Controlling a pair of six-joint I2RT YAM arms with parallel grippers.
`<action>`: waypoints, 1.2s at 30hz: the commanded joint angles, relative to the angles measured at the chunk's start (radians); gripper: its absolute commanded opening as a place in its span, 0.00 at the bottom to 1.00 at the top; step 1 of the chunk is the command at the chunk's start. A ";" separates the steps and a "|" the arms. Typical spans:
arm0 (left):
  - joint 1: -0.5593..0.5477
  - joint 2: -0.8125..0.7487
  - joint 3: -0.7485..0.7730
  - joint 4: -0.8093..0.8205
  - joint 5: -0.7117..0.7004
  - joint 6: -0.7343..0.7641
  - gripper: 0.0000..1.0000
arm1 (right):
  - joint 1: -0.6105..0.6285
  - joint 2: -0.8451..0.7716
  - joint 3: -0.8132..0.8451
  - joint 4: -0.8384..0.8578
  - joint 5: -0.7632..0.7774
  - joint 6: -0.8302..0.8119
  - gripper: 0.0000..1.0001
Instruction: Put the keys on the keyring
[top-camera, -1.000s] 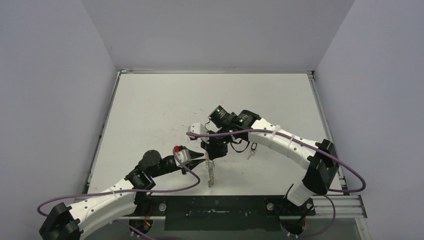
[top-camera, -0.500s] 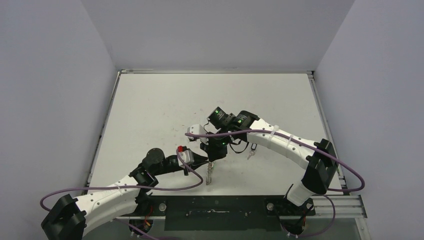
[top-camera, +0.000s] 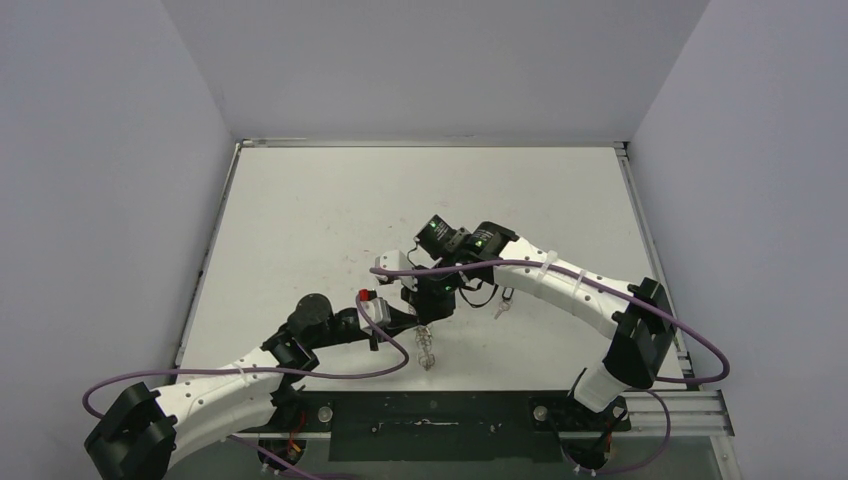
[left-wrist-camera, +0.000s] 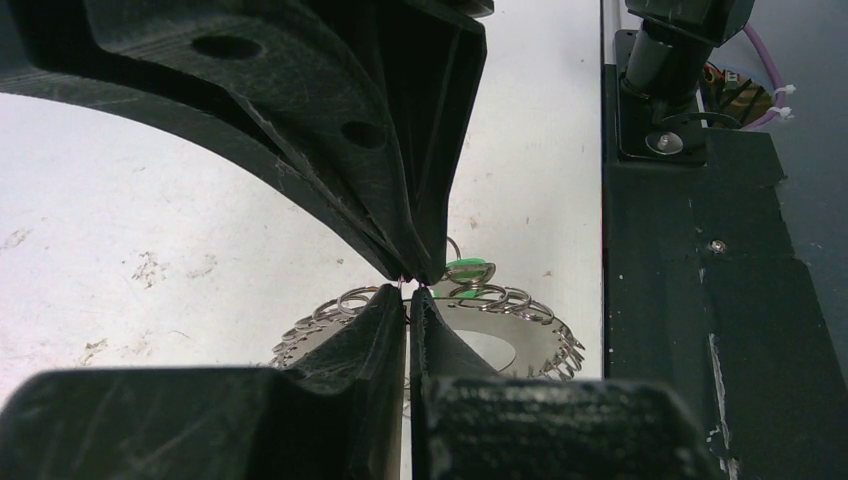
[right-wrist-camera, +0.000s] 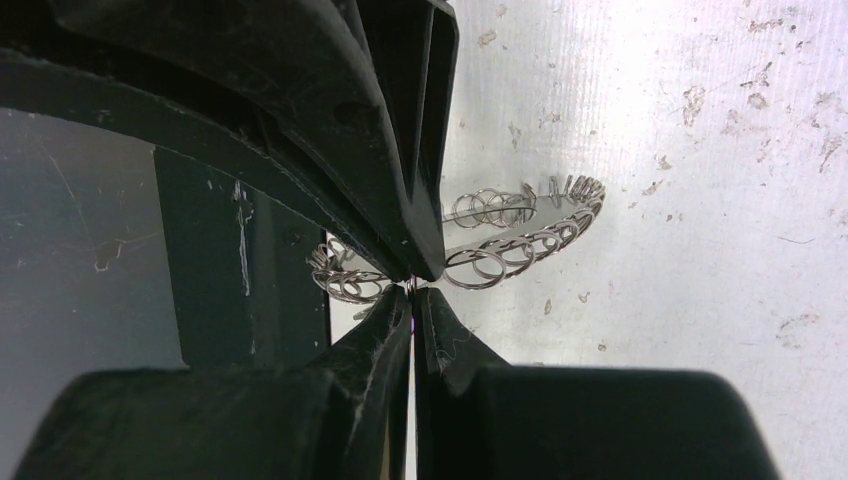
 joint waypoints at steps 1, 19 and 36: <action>-0.003 -0.012 0.041 0.055 0.006 -0.005 0.00 | 0.011 -0.009 0.021 0.066 0.001 0.014 0.01; -0.003 -0.096 -0.031 0.094 -0.069 -0.039 0.00 | -0.098 -0.434 -0.444 0.749 0.128 0.273 0.81; -0.004 -0.091 -0.056 0.169 -0.069 -0.072 0.00 | -0.129 -0.675 -0.857 1.326 0.108 0.497 1.00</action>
